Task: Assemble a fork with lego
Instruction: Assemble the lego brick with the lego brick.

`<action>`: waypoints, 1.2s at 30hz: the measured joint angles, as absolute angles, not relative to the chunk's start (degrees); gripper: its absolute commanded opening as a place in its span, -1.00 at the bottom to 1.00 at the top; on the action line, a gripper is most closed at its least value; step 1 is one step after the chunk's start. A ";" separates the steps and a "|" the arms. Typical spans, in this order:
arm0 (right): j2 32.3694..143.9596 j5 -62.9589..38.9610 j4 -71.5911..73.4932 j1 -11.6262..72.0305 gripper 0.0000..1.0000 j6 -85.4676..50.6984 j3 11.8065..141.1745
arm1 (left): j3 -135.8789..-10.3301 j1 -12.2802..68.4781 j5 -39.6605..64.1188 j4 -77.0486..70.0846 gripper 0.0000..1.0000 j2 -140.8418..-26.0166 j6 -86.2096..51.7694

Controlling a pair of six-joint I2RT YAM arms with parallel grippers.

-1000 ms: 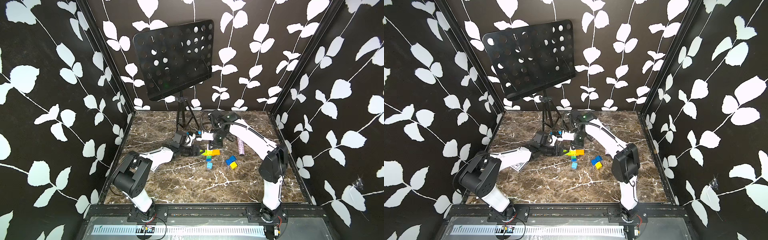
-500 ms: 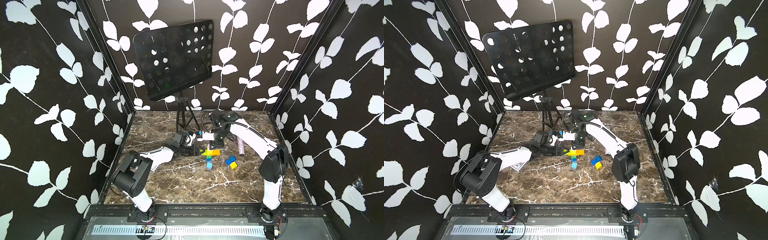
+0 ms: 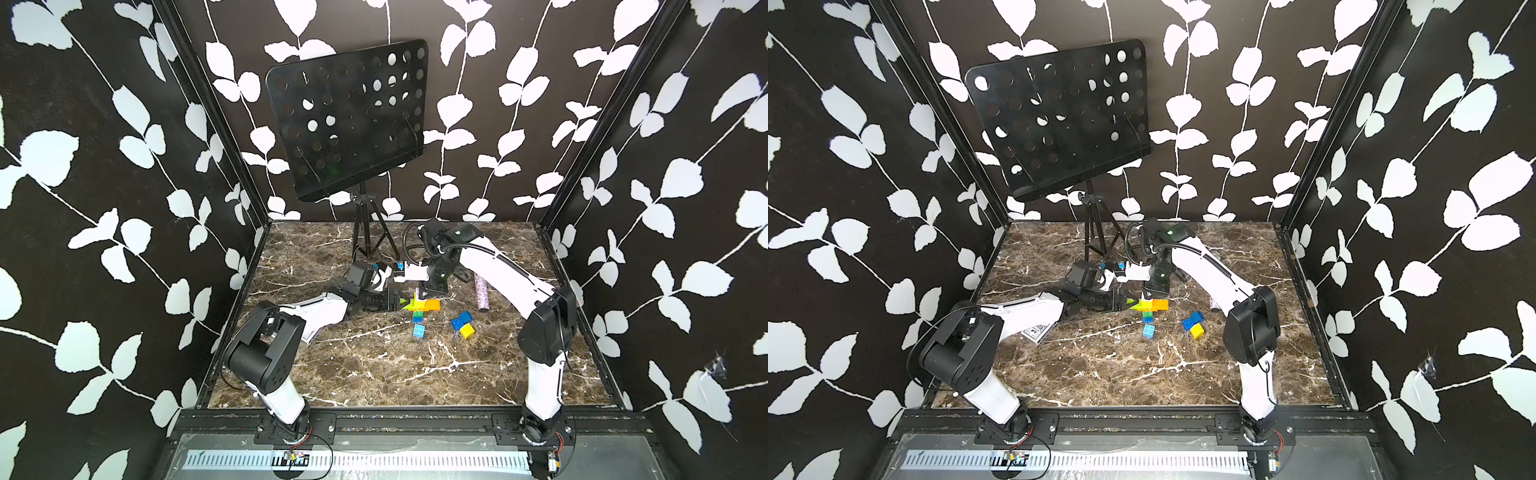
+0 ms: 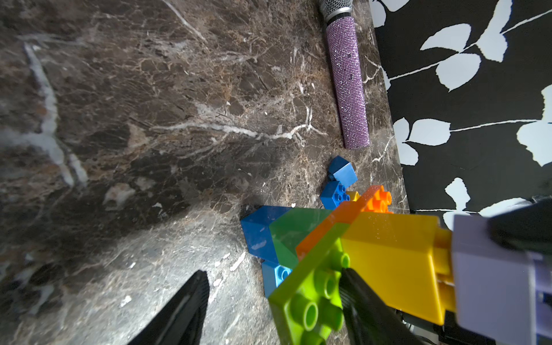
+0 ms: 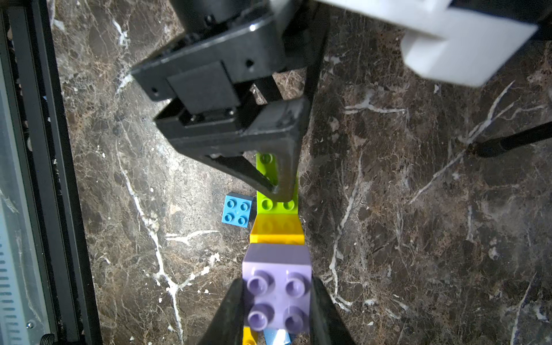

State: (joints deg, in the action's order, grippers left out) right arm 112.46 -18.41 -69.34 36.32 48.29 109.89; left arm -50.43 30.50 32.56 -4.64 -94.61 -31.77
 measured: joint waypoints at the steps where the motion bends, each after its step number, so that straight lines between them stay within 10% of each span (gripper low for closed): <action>1: 112.60 -18.70 -69.34 36.32 -0.43 48.31 109.91 | -50.43 30.50 32.56 -4.64 0.42 -94.61 -31.77; 24: 113.97 -18.92 -69.25 36.21 -0.45 49.74 109.71 | -50.43 30.50 32.56 -4.62 0.42 -94.67 -31.90; 36: 114.39 -17.54 -69.45 36.21 -0.03 47.53 110.69 | -50.96 30.50 31.86 -4.14 0.47 -94.67 -31.90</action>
